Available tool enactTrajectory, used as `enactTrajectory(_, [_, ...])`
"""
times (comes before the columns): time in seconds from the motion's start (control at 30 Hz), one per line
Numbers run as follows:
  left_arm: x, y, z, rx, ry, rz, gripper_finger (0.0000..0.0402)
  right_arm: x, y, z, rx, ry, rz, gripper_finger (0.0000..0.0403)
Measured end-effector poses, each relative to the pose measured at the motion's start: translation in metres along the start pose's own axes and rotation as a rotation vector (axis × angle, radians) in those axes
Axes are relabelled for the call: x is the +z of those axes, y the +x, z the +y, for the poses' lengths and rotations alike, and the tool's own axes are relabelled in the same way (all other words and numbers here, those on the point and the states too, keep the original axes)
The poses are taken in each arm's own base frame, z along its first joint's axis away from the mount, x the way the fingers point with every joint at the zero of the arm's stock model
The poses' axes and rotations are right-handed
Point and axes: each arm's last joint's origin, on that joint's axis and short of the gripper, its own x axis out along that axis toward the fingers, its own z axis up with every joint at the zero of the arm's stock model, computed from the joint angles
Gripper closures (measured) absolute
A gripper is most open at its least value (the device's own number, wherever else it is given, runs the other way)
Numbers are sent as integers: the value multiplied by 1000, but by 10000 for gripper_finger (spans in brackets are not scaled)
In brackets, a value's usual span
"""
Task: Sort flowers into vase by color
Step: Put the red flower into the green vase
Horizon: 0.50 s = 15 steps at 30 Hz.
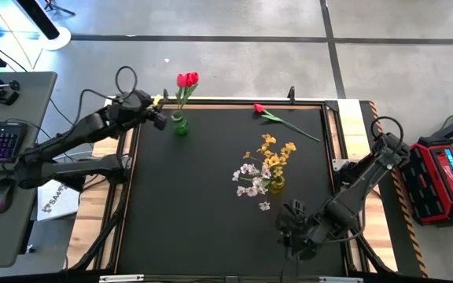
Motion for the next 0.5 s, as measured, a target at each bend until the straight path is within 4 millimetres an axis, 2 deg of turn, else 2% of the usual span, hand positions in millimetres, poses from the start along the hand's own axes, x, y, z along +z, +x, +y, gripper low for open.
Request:
enactTrajectory(0.13, [2, -18, 1, -84, -29, -46, 245, 14, -24, 14, 117, -70, -13, 238])
enactTrajectory(0.3, [4, -31, -7, -270, -22, -88, 245, 44, -70, 31, 211, -324, -212, 238])
enactTrajectory(0.4, [5, -37, -16, -372, -8, -118, 245, 69, -100, 29, 190, -393, -362, 238])
enactTrajectory(0.5, [8, -43, -24, -458, -1, -154, 245, 95, -128, 17, 127, -426, -480, 238])
